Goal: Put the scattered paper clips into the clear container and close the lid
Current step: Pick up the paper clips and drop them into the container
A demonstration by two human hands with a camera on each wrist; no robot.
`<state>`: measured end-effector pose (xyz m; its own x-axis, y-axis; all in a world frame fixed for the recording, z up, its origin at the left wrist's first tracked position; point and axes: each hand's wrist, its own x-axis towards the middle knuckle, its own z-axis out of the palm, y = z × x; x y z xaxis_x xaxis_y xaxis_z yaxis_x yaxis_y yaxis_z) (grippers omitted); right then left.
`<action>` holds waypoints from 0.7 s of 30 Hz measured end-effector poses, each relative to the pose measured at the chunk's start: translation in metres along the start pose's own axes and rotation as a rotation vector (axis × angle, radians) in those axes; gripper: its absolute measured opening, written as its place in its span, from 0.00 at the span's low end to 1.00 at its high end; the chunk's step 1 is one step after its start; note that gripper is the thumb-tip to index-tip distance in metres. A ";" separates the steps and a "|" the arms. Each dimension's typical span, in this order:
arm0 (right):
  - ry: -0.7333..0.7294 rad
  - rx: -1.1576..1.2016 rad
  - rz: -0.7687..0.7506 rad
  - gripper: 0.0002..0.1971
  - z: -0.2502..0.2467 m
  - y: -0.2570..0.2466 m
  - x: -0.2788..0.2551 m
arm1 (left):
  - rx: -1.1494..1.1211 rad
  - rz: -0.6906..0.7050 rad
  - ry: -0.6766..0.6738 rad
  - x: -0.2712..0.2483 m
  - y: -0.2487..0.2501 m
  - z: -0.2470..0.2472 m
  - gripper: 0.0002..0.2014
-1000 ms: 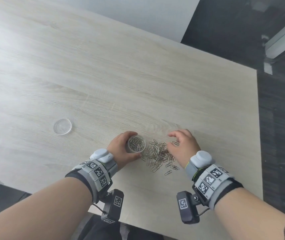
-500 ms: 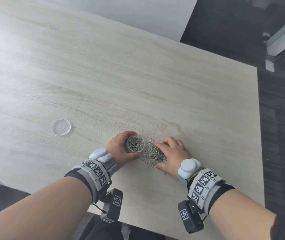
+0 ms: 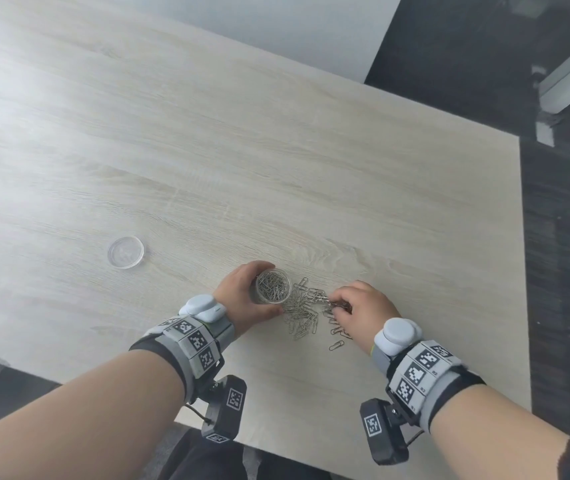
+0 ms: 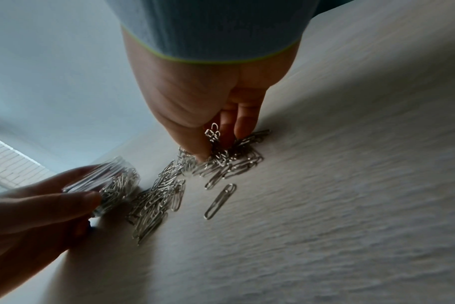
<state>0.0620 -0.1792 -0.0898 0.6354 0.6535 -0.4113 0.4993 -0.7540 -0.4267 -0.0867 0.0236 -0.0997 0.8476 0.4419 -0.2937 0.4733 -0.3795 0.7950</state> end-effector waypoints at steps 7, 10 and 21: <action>0.111 0.210 0.094 0.07 -0.001 -0.001 0.000 | 0.006 0.006 -0.012 0.000 -0.001 -0.001 0.37; 0.151 0.290 0.139 0.05 -0.004 -0.012 0.002 | 0.005 0.011 -0.010 0.001 -0.002 -0.001 0.37; 0.136 0.360 -0.096 0.06 -0.001 -0.095 0.021 | -0.017 0.054 -0.057 0.003 -0.002 -0.006 0.34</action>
<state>0.0288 -0.0939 -0.0575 0.6798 0.6874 -0.2556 0.3376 -0.6027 -0.7231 -0.0862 0.0306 -0.0994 0.8846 0.3735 -0.2793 0.4224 -0.3878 0.8193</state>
